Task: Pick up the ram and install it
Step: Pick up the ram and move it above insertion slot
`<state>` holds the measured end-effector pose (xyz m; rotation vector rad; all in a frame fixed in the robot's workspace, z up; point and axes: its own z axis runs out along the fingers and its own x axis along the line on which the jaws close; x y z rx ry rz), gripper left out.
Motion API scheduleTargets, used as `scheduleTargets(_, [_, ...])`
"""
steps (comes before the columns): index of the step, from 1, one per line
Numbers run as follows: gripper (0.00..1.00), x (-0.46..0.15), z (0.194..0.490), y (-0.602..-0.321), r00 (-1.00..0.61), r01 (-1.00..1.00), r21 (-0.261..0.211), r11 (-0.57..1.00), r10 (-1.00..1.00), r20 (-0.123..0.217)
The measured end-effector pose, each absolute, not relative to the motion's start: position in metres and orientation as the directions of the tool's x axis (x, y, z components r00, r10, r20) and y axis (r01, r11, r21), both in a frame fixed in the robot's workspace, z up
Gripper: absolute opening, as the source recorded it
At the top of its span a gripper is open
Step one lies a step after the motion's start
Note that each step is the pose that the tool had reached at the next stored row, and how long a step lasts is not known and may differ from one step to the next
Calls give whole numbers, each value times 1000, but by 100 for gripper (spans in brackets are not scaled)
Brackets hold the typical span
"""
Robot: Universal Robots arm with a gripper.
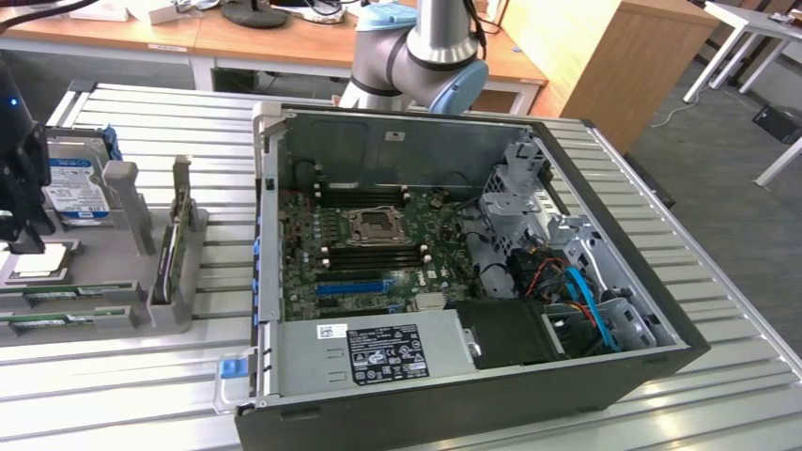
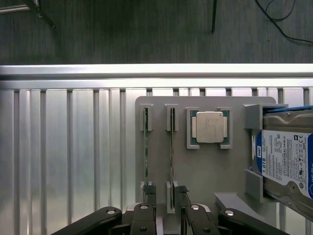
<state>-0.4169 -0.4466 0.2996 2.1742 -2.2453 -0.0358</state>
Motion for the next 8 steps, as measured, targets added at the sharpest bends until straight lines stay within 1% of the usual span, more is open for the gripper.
scheduleTargets(8, [30, -417, 295, -447, -32, -999, 27, 32, -999, -5])
